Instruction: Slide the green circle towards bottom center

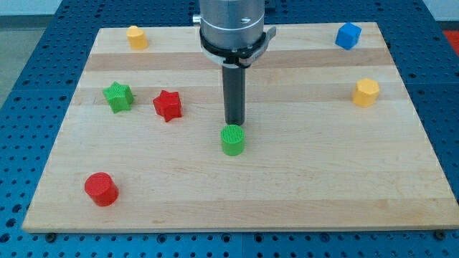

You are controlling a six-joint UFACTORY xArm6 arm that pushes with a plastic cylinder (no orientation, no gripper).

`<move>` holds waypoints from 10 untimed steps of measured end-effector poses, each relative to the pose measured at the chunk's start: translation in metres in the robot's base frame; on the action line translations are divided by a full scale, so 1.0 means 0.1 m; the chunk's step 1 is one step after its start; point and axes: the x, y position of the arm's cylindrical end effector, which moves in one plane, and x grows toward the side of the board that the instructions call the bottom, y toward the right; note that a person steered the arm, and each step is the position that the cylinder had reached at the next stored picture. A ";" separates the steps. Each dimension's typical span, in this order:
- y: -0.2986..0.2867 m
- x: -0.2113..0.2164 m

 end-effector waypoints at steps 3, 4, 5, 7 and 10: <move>-0.01 0.52; -0.01 0.70; -0.01 0.80; -0.02 0.77; -0.60 0.90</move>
